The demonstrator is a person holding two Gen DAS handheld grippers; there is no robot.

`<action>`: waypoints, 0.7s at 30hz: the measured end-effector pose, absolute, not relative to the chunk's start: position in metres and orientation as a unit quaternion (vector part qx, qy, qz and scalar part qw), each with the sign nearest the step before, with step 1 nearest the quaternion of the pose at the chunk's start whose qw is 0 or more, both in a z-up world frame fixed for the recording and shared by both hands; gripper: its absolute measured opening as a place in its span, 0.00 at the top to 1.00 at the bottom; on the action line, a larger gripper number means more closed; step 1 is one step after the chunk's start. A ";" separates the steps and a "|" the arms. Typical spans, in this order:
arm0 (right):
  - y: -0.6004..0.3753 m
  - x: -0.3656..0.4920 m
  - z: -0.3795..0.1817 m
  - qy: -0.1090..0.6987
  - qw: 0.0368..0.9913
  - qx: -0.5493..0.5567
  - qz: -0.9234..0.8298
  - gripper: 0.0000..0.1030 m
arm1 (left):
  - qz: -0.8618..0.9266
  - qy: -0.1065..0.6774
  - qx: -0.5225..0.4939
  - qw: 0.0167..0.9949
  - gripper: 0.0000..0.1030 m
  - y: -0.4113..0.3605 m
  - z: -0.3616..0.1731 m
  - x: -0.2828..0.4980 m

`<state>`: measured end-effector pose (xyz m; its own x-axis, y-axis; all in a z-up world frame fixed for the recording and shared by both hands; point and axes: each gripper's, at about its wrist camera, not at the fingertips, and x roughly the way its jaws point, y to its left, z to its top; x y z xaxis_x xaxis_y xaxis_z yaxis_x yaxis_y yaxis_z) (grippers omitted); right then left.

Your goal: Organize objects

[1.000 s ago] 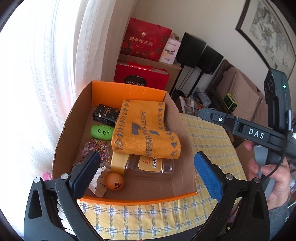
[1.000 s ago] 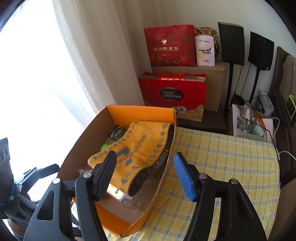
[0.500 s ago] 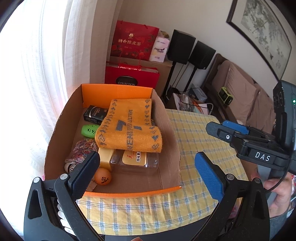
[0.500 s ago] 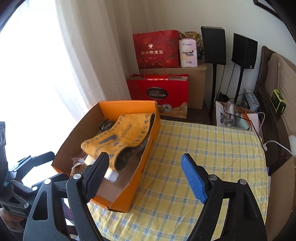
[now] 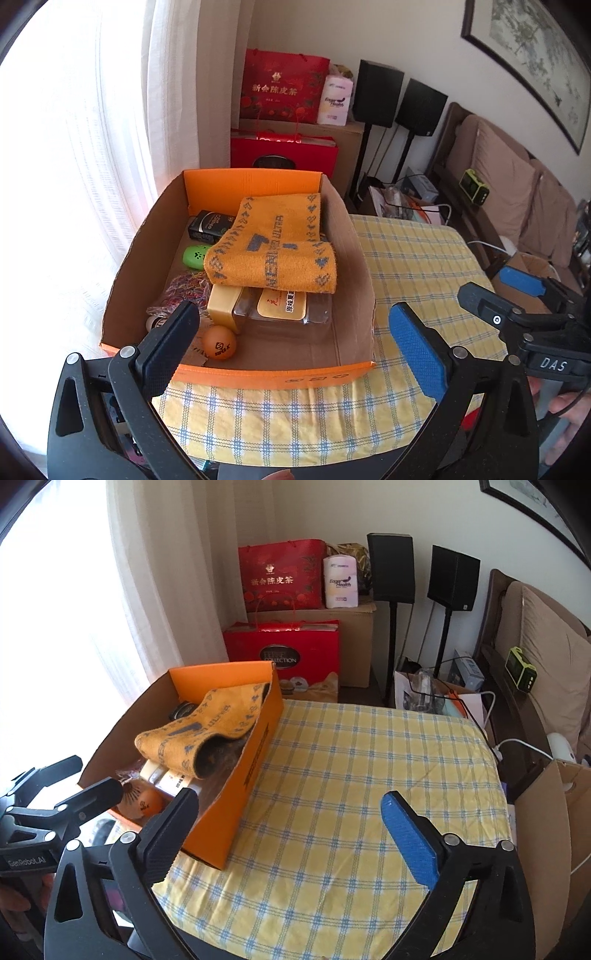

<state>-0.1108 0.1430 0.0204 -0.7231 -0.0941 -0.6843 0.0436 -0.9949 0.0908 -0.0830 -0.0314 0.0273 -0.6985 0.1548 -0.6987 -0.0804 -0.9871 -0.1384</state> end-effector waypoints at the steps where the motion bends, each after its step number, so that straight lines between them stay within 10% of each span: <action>1: 0.144 -0.107 0.019 -0.036 0.034 0.369 -0.928 0.01 | 0.920 -0.051 -0.383 0.063 0.00 -0.032 0.026 -0.081; 21: 0.160 -0.056 -0.011 -0.051 -0.028 0.376 -0.925 0.01 | 0.907 -0.050 -0.412 0.077 0.00 -0.020 0.001 -0.050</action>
